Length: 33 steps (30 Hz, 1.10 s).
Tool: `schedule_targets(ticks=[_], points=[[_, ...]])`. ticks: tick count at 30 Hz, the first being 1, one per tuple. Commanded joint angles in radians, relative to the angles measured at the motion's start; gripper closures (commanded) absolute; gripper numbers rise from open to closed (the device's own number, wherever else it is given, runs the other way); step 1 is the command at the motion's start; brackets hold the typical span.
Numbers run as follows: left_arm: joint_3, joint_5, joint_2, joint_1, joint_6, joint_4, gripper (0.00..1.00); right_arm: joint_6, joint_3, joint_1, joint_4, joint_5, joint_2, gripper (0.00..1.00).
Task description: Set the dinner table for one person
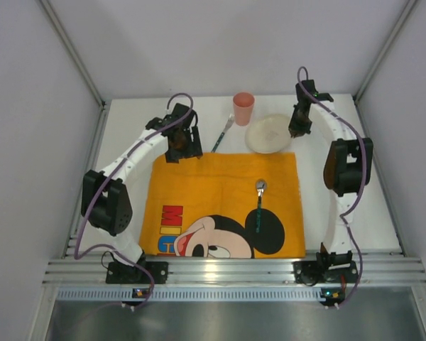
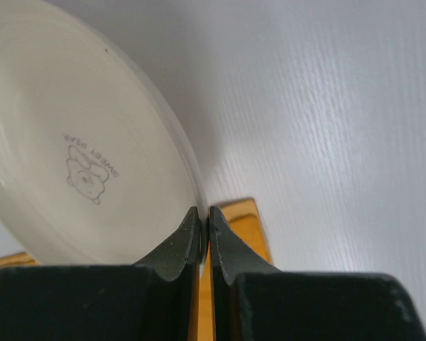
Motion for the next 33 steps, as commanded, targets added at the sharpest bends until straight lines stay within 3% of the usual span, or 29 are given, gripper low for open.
schedule_targets(ticks=[1, 4, 8, 12, 20, 33], points=[[0.064, -0.042, 0.015, 0.017, 0.051, -0.009, 0.22, -0.023, -0.047, -0.005, -0.029, 0.091, -0.217, 1.0], [0.067, -0.056, 0.013, 0.04, 0.053, 0.002, 0.22, -0.02, -0.156, 0.015, -0.031, 0.036, -0.358, 1.0], [0.058, -0.073, 0.001, 0.092, 0.069, 0.002, 0.21, -0.031, -0.43, 0.082, 0.035, -0.097, -0.553, 1.0], [0.042, -0.1, -0.031, 0.138, 0.094, 0.007, 0.21, -0.031, -0.619, 0.228, 0.075, -0.2, -0.699, 1.0], [0.038, -0.094, -0.062, 0.195, 0.099, 0.016, 0.21, -0.009, -0.782, 0.442, 0.136, -0.249, -0.713, 1.0], [0.073, -0.053, -0.022, 0.195, 0.073, 0.054, 0.21, -0.009, -0.871, 0.528, 0.279, -0.265, -0.601, 1.0]])
